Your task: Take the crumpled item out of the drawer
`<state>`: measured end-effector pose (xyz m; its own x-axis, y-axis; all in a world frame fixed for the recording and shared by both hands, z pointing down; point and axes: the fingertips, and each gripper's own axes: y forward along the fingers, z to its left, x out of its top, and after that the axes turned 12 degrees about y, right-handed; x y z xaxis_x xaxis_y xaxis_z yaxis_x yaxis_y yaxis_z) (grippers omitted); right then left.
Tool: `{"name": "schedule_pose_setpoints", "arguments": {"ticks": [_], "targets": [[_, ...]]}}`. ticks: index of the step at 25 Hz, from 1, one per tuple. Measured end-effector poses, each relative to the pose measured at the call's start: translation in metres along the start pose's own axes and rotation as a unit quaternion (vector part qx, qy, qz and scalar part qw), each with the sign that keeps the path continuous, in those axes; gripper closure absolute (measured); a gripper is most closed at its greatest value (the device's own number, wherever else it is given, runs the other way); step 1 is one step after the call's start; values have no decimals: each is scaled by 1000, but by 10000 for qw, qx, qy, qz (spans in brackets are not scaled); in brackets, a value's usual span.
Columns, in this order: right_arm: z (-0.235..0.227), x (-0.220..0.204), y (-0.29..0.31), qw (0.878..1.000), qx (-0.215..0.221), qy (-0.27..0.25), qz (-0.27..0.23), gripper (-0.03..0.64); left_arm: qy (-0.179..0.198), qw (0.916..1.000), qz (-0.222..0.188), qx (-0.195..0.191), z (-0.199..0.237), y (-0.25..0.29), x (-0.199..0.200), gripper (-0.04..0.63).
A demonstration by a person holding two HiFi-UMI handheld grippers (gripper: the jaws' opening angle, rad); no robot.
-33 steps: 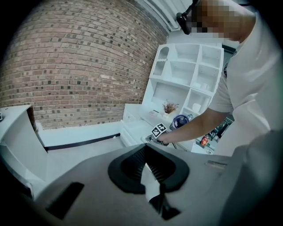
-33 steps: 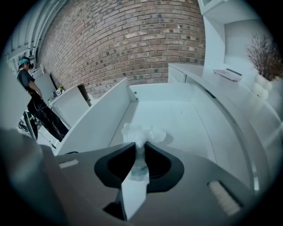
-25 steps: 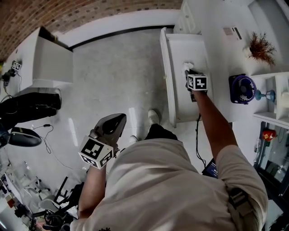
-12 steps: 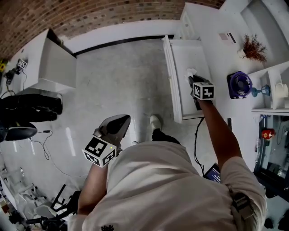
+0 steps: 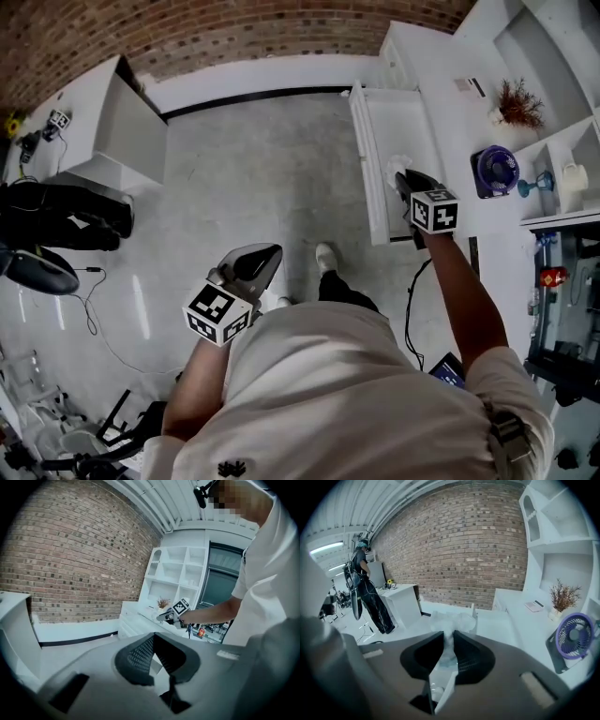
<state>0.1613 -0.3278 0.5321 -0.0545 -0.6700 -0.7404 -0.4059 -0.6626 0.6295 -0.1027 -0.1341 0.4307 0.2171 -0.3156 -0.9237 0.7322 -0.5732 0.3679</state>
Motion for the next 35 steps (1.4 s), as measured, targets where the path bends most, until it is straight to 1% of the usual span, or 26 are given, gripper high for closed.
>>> {"name": "schedule_pose_setpoints", "arguments": {"ticks": [6, 12, 17, 26, 31, 35], "targets": [[72, -18, -45, 9991, 338, -249, -71, 537, -11, 9999, -102, 51, -20, -45, -19, 591], [139, -44, -88, 9972, 637, -378, -137, 537, -55, 10000, -26, 7, -40, -85, -48, 591], [183, -67, -116, 9951, 874, -451, -131, 538, -19, 10000, -28, -43, -53, -109, -60, 591], [212, -83, -156, 9936, 1007, -448, -250, 539, 84, 9999, -55, -102, -75, -122, -67, 591], [230, -92, -168, 9926, 1085, -460, -275, 540, 71, 9999, -50, -104, -80, -132, -72, 591], [234, -95, -173, 9922, 1121, -472, -278, 540, 32, 10000, -45, -82, -85, -135, -76, 591]]}}
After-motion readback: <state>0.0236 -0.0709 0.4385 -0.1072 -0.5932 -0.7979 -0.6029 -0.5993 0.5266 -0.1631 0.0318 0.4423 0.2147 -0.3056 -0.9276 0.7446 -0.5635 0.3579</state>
